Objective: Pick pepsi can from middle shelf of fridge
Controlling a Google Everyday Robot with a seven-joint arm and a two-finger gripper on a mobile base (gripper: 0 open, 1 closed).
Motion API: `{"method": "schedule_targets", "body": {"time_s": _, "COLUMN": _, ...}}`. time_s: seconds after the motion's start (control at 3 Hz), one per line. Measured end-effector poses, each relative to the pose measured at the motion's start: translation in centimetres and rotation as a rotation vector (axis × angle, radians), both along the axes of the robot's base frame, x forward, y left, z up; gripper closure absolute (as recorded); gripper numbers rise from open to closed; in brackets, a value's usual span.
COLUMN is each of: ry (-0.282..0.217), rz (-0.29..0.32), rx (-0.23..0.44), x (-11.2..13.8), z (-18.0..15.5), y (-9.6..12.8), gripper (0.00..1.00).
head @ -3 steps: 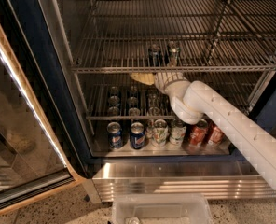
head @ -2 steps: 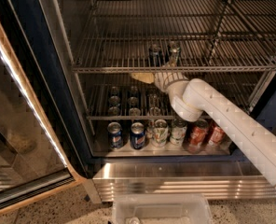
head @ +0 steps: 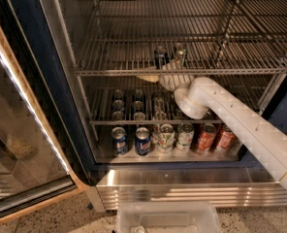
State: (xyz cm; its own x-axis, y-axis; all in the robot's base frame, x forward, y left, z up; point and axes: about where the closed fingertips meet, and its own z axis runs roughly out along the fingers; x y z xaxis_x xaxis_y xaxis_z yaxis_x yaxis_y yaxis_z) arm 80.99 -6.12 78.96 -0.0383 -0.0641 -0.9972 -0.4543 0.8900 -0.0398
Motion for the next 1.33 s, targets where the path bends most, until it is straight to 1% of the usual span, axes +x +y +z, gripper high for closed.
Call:
{"method": "schedule_targets", "body": {"time_s": 0.33, "ry": 0.0, "rz": -0.003, "rx": -0.015, "x": 0.9, "z": -0.2, "y": 0.2, "gripper": 0.0}}
{"method": "schedule_targets", "body": {"time_s": 0.67, "ry": 0.009, "rz": -0.009, "rx": -0.03, "x": 1.6, "z": -0.6, "y": 0.4, "gripper": 0.12}}
{"method": "schedule_targets", "body": {"time_s": 1.0, "ry": 0.018, "rz": -0.025, "rx": -0.04, "x": 2.0, "z": -1.1, "y": 0.6, "gripper": 0.16}}
{"method": "schedule_targets", "body": {"time_s": 1.33, "ry": 0.026, "rz": -0.048, "rx": -0.044, "x": 2.4, "z": -1.4, "y": 0.6, "gripper": 0.14}}
